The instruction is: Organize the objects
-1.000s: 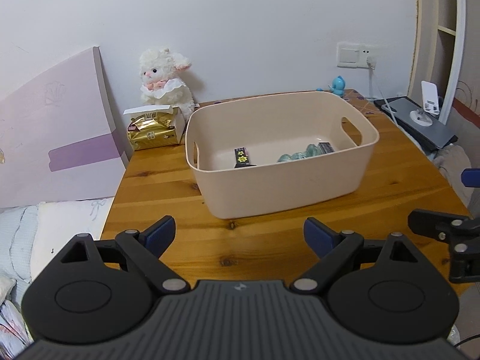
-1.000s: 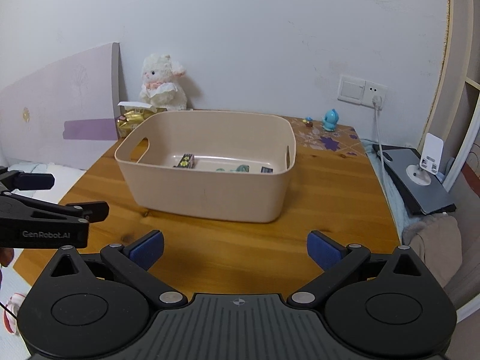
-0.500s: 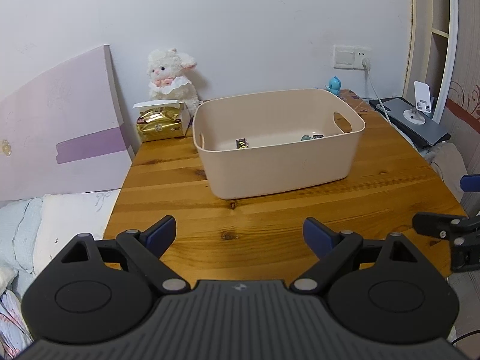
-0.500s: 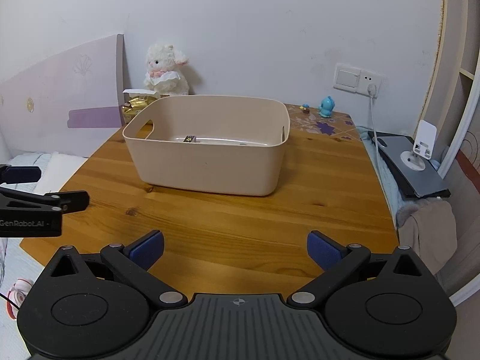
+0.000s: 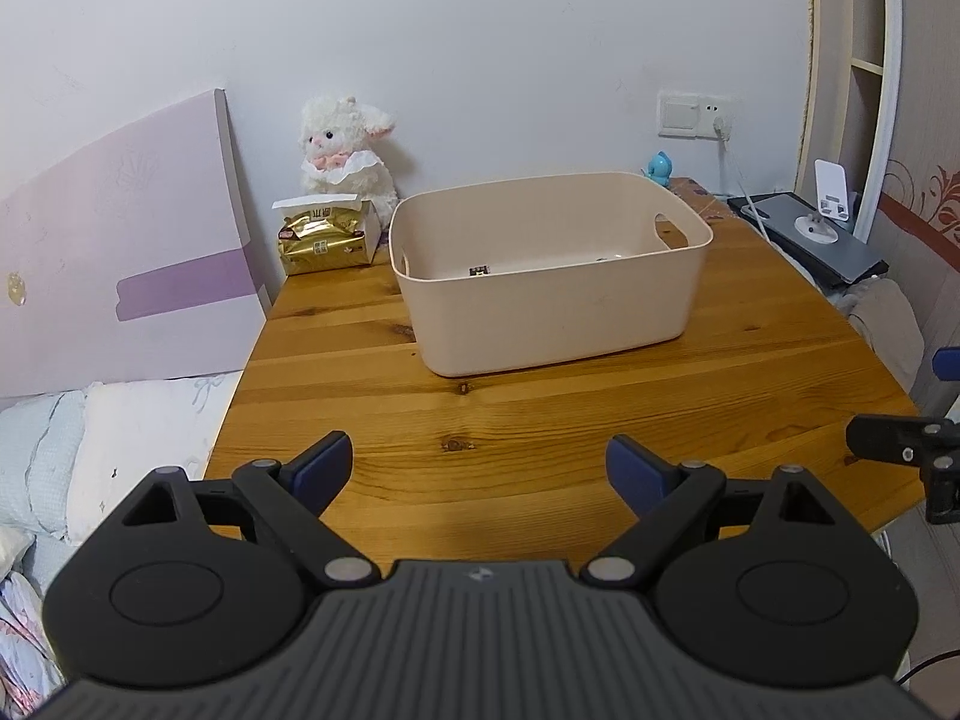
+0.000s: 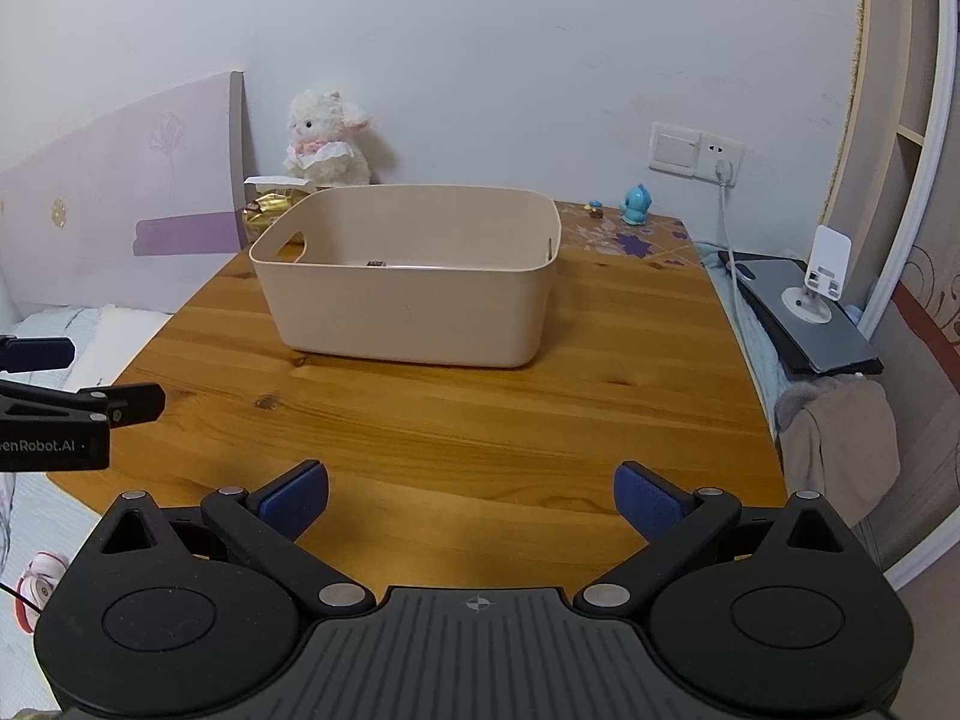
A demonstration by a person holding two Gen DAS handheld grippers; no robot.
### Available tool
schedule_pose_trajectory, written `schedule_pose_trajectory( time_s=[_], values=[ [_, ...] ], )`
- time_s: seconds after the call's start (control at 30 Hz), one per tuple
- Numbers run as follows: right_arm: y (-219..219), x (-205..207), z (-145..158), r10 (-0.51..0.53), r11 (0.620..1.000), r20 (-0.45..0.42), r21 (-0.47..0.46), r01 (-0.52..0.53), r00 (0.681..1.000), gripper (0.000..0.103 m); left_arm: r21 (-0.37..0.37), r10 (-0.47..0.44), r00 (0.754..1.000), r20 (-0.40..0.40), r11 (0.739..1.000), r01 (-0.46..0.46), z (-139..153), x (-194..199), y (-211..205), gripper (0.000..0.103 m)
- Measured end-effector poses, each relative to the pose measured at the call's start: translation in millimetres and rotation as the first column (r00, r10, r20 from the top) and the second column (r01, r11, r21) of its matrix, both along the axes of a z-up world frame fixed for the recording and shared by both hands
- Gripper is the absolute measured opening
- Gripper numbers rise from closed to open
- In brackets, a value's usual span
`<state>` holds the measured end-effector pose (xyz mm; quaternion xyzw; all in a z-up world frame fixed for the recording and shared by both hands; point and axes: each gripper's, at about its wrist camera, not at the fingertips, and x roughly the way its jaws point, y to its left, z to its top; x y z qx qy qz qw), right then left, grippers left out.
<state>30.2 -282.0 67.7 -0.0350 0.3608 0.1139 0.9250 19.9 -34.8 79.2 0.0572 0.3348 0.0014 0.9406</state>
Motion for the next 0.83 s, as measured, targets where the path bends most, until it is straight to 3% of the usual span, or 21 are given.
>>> schedule_pose_trajectory(
  time_s=[0.83],
  values=[
    [-16.9,-7.3,-0.6,-0.025,0.999,-0.002,0.032,0.025,1.0,0.103,-0.014,-0.026,1.0,-0.008,1.0,0.026,6.8,-5.3,1.6,0.092]
  ],
)
